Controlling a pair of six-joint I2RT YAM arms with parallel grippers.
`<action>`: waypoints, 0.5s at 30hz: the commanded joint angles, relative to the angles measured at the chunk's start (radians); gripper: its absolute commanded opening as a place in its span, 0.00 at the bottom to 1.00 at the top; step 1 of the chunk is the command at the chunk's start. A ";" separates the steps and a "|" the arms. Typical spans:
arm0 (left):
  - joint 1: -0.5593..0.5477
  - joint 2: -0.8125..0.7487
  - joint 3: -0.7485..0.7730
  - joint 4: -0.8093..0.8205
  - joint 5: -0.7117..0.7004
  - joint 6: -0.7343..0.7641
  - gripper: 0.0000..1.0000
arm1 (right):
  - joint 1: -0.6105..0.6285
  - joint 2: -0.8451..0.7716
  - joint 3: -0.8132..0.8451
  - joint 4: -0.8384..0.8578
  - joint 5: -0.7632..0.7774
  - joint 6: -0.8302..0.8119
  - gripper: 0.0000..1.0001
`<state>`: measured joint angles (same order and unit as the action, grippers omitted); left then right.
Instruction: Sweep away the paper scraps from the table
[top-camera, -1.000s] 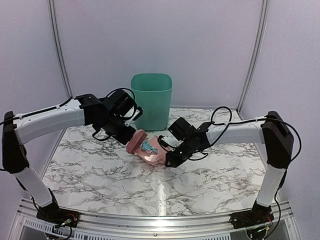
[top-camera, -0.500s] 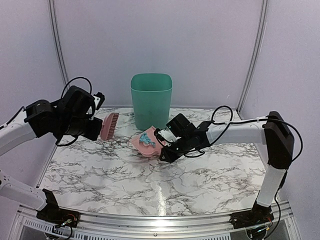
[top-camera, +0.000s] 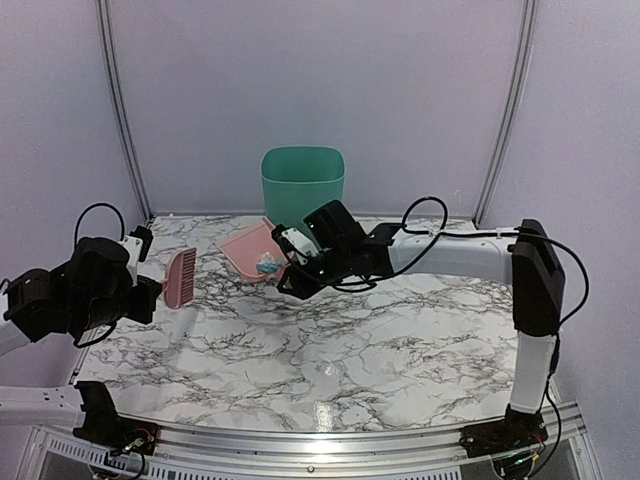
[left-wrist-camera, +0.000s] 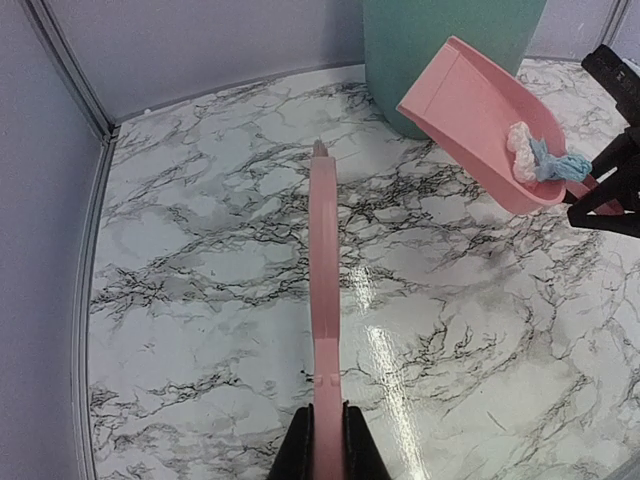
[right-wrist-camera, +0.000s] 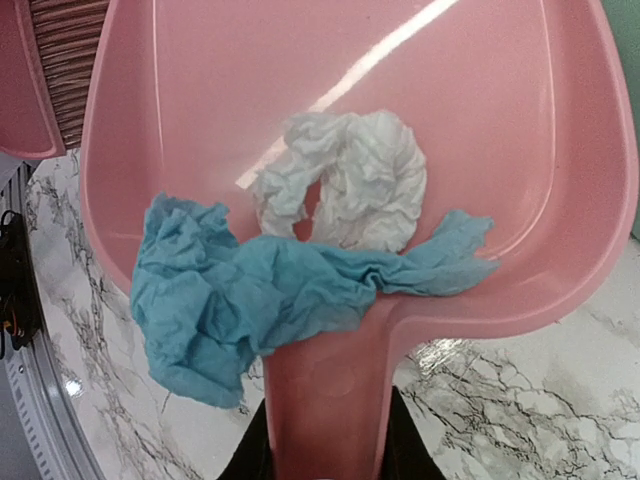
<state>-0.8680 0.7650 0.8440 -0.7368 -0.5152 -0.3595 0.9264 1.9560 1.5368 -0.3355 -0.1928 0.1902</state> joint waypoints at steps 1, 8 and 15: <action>-0.003 -0.054 -0.027 0.086 -0.012 -0.007 0.06 | 0.012 0.013 0.111 -0.010 -0.067 0.037 0.00; -0.003 -0.041 -0.032 0.091 -0.008 -0.009 0.06 | 0.012 0.100 0.311 -0.019 -0.160 0.085 0.00; -0.003 -0.033 -0.033 0.092 -0.009 -0.011 0.06 | -0.005 0.257 0.616 -0.036 -0.271 0.158 0.00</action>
<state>-0.8680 0.7338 0.8158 -0.6781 -0.5144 -0.3603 0.9283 2.1521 2.0132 -0.3752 -0.3691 0.2810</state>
